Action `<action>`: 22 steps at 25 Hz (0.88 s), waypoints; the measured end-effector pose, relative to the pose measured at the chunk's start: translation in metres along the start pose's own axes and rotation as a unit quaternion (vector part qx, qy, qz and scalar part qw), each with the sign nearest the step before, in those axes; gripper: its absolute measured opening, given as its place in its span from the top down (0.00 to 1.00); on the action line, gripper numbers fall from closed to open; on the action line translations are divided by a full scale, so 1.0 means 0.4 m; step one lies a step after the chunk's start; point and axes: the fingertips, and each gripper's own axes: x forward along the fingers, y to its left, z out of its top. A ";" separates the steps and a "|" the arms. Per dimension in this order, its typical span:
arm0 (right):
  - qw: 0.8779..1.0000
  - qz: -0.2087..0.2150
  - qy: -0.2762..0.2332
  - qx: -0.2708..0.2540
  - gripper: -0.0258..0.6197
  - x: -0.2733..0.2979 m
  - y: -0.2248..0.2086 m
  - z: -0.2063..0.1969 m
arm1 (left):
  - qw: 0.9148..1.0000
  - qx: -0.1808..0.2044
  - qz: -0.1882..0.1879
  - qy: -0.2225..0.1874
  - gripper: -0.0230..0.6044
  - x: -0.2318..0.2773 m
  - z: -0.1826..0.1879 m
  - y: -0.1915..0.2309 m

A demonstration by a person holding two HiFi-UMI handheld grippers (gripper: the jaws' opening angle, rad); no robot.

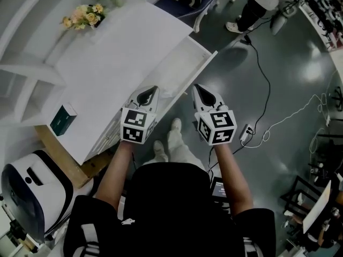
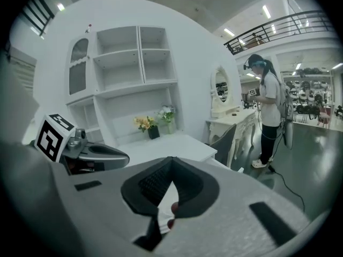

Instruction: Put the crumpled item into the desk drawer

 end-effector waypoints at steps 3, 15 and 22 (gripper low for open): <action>1.000 -0.002 -0.018 -0.006 0.97 -0.016 0.017 0.036 | 1.000 0.001 0.000 -0.022 0.95 -0.032 0.041 -0.005; 0.997 -0.006 -0.072 -0.023 0.97 -0.099 0.121 0.138 | 0.995 0.032 0.002 -0.090 0.95 -0.207 0.158 -0.010; 0.994 -0.007 -0.102 -0.036 0.97 -0.156 0.194 0.179 | 0.991 0.047 0.001 -0.129 0.95 -0.304 0.206 -0.027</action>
